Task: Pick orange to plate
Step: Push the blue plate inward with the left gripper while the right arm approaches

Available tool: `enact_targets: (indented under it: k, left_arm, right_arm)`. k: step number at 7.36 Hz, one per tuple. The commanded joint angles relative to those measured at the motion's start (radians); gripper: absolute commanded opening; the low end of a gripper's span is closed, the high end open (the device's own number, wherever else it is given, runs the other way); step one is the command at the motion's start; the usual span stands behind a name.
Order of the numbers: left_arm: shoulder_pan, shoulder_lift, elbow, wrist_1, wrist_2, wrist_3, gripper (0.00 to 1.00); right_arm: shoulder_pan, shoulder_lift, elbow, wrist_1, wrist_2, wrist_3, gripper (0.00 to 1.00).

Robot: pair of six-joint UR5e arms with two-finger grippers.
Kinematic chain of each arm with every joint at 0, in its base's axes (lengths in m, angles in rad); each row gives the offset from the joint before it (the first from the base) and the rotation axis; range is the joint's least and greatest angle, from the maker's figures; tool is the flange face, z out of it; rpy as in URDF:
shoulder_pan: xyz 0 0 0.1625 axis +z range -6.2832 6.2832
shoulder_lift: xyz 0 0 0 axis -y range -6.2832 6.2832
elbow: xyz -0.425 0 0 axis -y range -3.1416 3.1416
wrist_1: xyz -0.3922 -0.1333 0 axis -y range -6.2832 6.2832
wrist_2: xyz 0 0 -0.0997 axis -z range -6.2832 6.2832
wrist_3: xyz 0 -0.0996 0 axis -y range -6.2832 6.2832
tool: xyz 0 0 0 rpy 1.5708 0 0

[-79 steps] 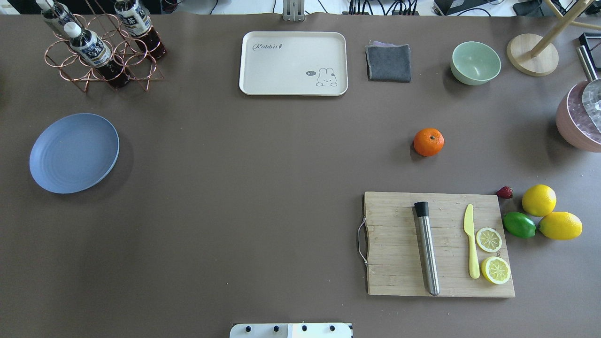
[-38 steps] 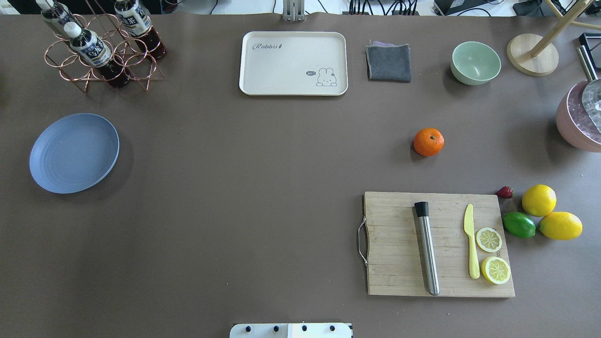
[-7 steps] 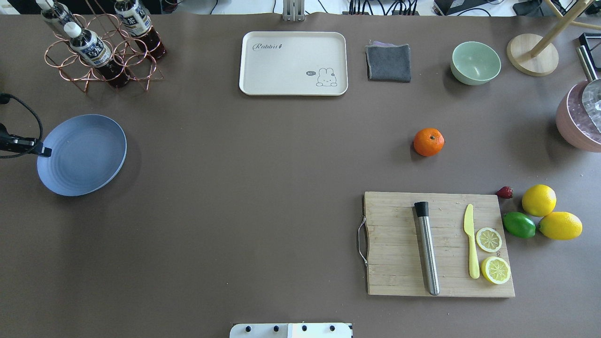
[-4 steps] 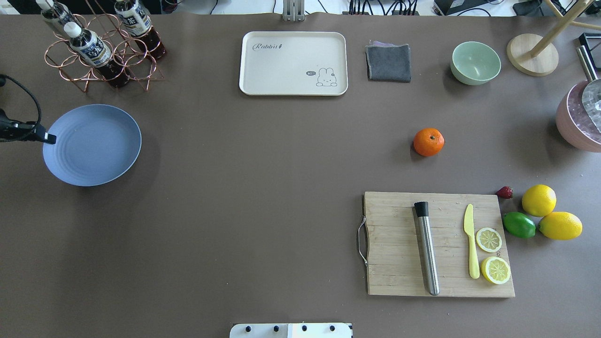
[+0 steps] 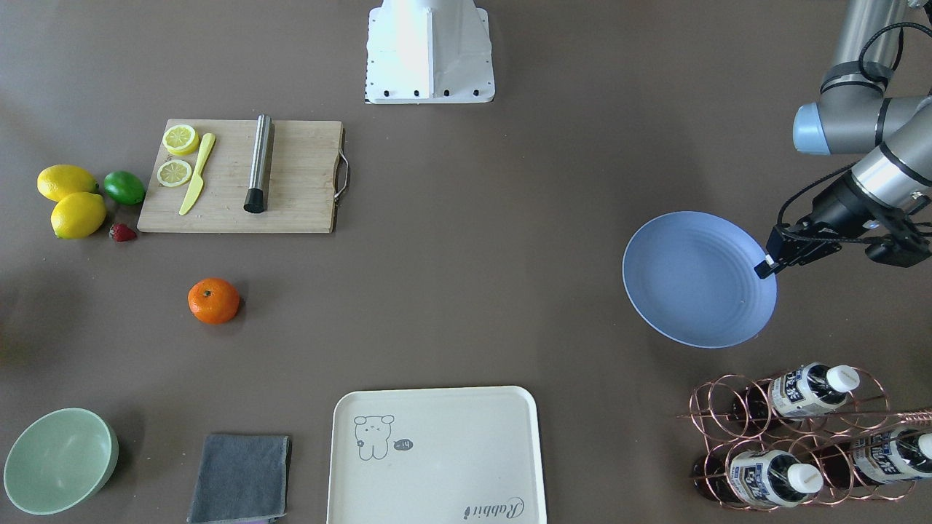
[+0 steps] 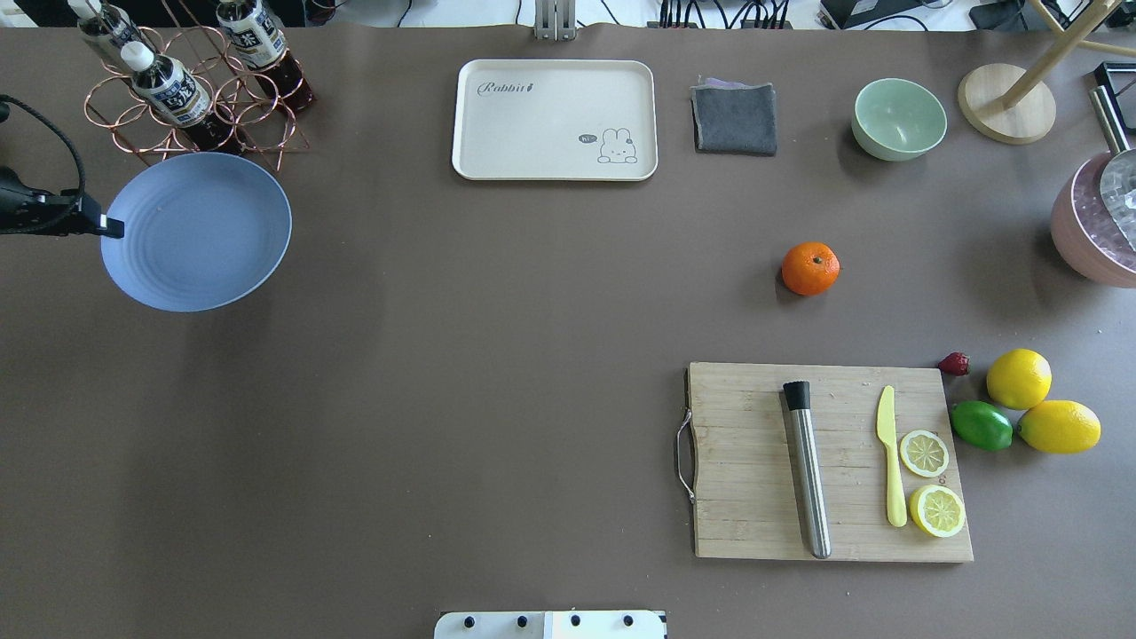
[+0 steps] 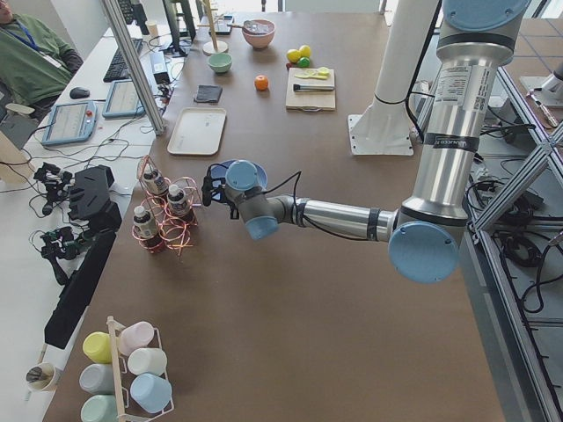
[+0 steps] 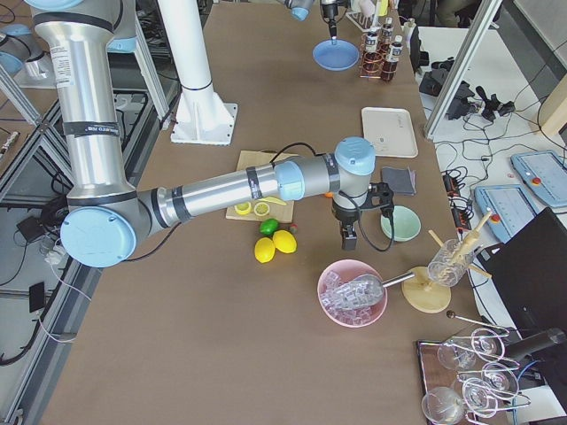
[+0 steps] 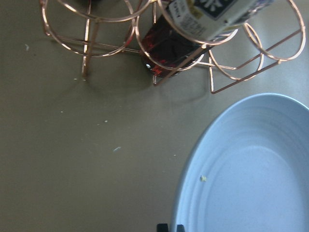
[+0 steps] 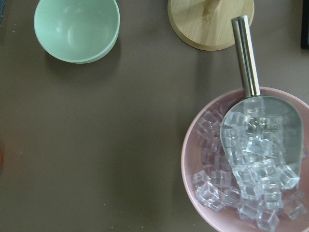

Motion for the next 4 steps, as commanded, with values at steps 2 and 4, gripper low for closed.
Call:
enact_targets:
  k: [2,4]
  left_arm:
    - [0.232,-0.056,-0.256,0.269,0.219,-0.191,0.00]
    - [0.393,-0.200,-0.278,0.423,0.380,-0.313,0.00]
  right_arm:
    - [-0.153,0.124,0.034,0.000,-0.002,0.264,1.00]
    - [-0.230,0.182,0.025,0.000,-0.048,0.335,1.00]
